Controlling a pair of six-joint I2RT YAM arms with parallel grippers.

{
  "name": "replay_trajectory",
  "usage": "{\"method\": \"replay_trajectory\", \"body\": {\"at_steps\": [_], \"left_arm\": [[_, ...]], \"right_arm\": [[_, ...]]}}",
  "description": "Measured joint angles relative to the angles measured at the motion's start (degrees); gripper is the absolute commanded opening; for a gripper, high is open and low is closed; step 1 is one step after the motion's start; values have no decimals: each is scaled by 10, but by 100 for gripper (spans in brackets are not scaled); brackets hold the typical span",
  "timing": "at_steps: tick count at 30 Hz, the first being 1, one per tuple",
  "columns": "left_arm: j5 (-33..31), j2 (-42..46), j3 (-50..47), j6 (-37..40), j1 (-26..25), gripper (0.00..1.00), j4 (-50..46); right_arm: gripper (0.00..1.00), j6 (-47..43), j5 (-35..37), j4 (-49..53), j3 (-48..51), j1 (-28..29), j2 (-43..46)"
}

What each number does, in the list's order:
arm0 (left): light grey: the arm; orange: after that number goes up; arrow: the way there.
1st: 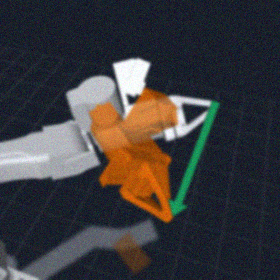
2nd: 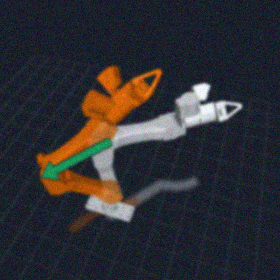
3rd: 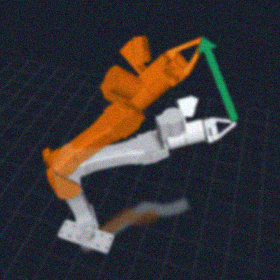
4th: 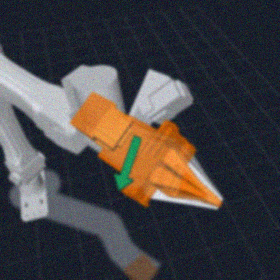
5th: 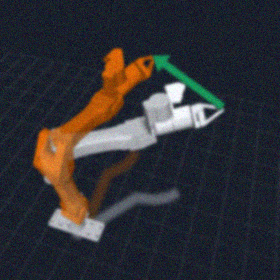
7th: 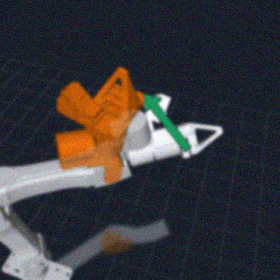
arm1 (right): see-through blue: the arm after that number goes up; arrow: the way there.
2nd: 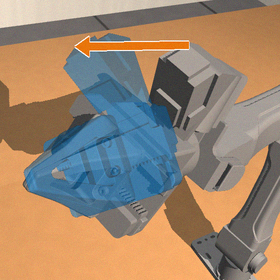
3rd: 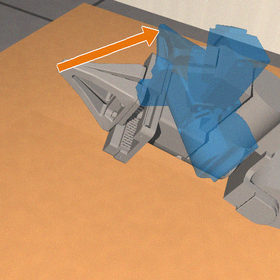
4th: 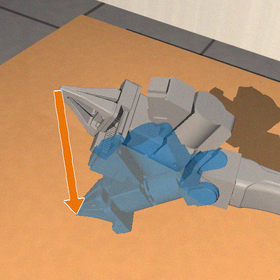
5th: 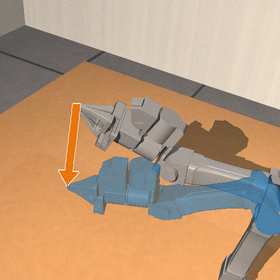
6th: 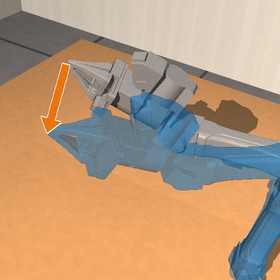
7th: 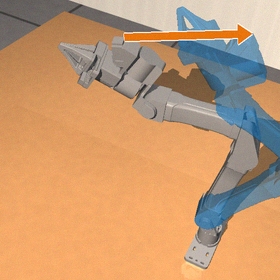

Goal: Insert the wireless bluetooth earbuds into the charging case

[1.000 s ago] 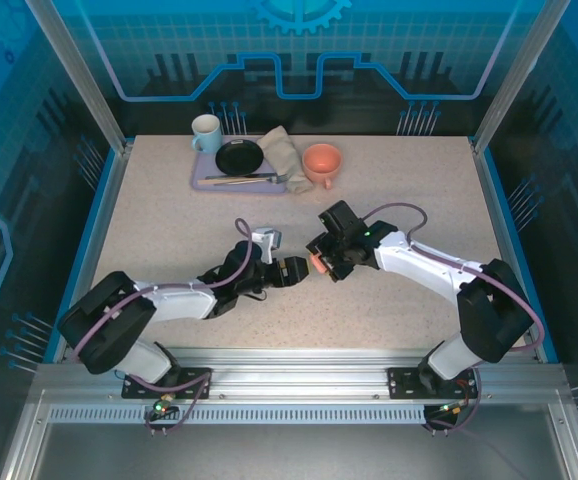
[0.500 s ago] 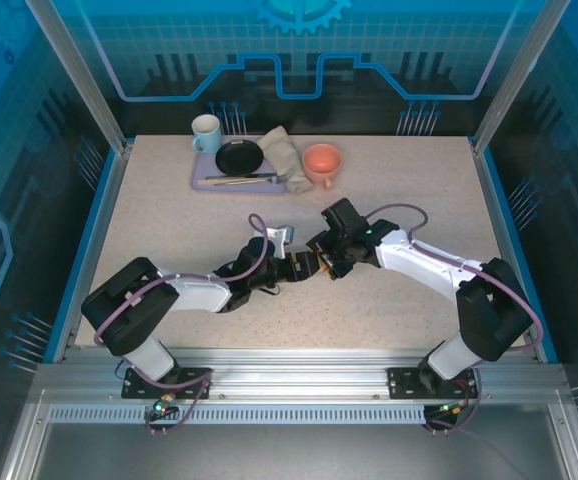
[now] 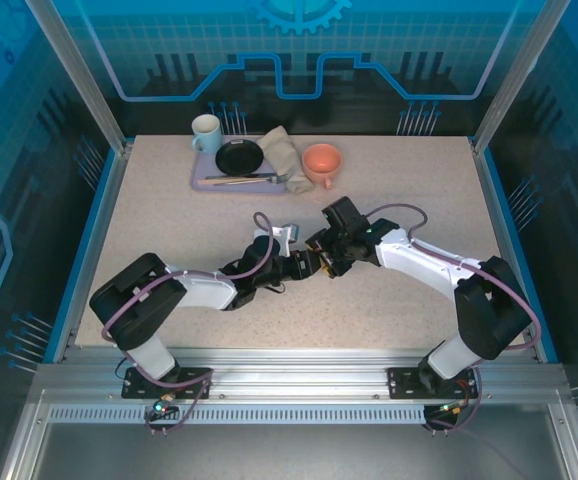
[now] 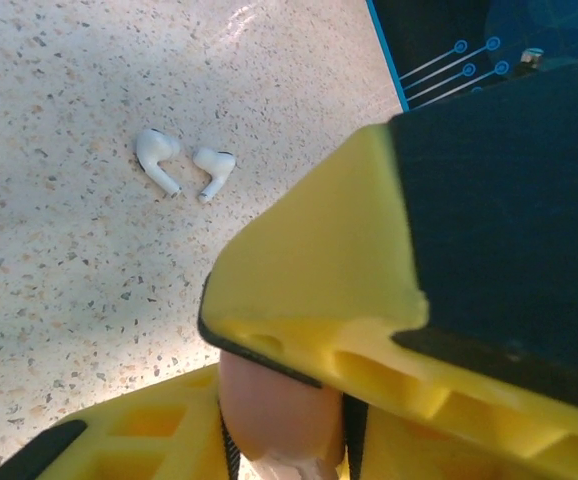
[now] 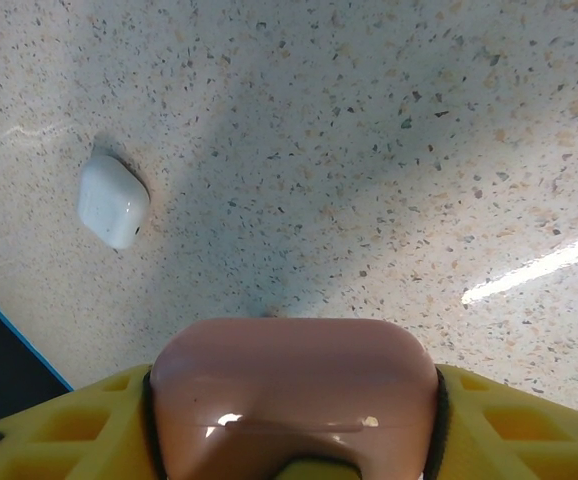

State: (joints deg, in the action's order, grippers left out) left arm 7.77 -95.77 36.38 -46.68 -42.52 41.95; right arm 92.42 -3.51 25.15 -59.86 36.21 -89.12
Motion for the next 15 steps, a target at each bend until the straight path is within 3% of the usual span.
{"method": "replay_trajectory", "body": {"at_steps": [5,11,15], "left_arm": [[-1,-8,9,-7,0,20,-3],[-1,-9,17,-9,0,6,-13],[-1,-9,18,-3,0,4,-21]], "right_arm": [[53,2,0,-10,5,-6,0],[80,1,-2,-22,12,-10,1],[85,-13,-4,-32,21,-29,21]]}}
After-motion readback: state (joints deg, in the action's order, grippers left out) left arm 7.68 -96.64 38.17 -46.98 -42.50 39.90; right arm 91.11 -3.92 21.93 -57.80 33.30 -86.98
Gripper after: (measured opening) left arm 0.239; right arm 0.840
